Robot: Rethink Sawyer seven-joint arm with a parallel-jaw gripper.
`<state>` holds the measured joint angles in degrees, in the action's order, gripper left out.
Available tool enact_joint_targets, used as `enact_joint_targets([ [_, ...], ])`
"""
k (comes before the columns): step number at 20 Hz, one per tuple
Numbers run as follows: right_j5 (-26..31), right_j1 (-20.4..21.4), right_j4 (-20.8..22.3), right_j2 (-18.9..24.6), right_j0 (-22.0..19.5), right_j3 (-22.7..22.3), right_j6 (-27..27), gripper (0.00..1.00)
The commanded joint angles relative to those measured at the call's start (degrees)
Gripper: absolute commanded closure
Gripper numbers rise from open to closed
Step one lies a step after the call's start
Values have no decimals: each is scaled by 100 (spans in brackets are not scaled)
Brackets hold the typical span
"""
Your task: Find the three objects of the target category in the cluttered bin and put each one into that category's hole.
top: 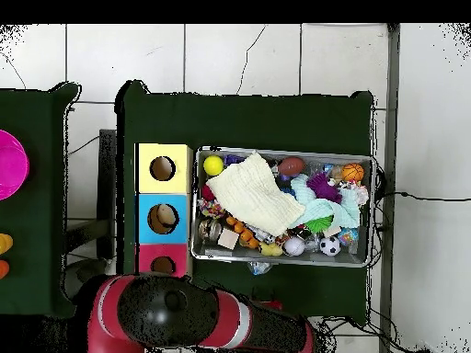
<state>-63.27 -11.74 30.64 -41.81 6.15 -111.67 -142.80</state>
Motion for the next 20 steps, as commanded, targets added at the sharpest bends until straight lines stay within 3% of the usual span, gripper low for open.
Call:
enact_joint_targets([
  [1, -1150, -585, -1216, 684, -34, 659, 847, 0],
  [6, -1962, -887, -2178, 685, 91, 428, 847, 0],
  [12, -2636, -1091, -3048, 654, 325, 81, 572, 0],
  [16, -2917, -1281, -3516, 693, 456, 24, 406, 0],
  [20, -2898, -1385, -3687, 716, 560, 29, 171, 0],
])
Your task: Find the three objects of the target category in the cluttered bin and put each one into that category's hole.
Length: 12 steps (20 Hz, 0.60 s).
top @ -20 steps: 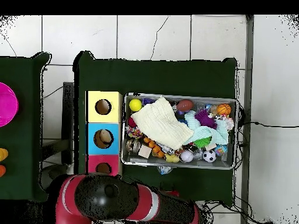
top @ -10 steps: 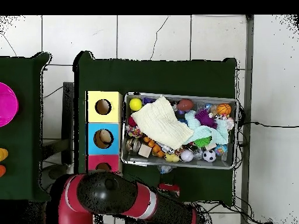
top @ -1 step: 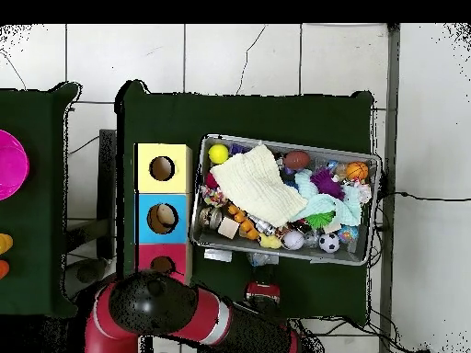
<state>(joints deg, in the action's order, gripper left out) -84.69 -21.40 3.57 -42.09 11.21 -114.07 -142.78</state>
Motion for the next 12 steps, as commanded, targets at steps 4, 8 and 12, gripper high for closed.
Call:
enact_joint_targets([
  [4, -536, -390, -860, 769, 88, 286, -103, 0],
  [8, -320, -345, -738, 856, 32, 302, -347, 0],
  [12, -351, -343, -1131, 902, 142, 115, -354, 100],
])
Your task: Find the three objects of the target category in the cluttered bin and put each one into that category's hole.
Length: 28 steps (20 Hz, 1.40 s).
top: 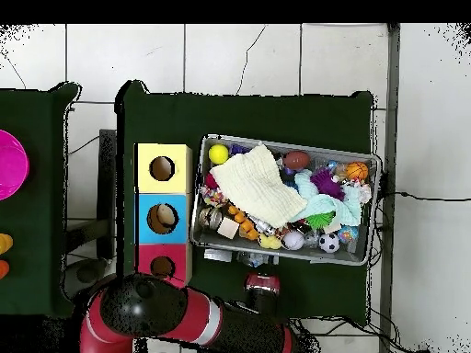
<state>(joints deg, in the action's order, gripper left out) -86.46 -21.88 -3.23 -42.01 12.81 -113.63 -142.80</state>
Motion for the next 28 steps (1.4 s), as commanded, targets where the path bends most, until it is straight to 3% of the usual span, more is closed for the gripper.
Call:
enact_joint_targets([
  [1, -92, -275, -412, 894, -20, 70, -355, 100],
  [16, 884, 175, 301, 857, -45, 23, -468, 100],
  [28, 3504, 1765, 2193, 1217, -553, -227, -831, 100],
])
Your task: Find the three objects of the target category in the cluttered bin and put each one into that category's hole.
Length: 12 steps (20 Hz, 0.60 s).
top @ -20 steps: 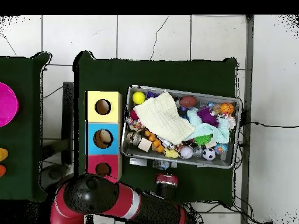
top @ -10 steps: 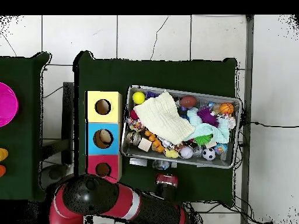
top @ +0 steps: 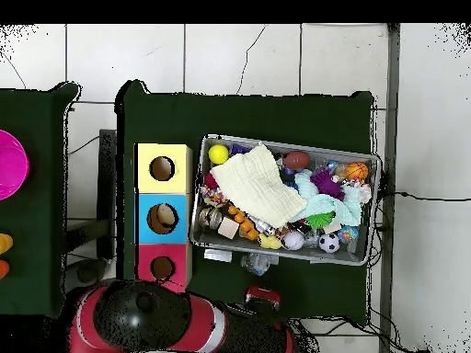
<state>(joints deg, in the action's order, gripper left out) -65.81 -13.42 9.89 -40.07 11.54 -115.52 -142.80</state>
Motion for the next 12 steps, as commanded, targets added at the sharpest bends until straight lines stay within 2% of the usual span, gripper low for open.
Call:
enact_joint_targets([
  [1, 1569, 1010, 956, 1069, -477, -56, -823, 100],
  [3, 1844, 1182, 1058, 1163, -569, -102, -807, 100],
  [7, 2027, 1350, 1115, 1290, -695, -161, -740, 100],
  [12, 1915, 1313, 1065, 1394, -779, -115, -631, 100],
])
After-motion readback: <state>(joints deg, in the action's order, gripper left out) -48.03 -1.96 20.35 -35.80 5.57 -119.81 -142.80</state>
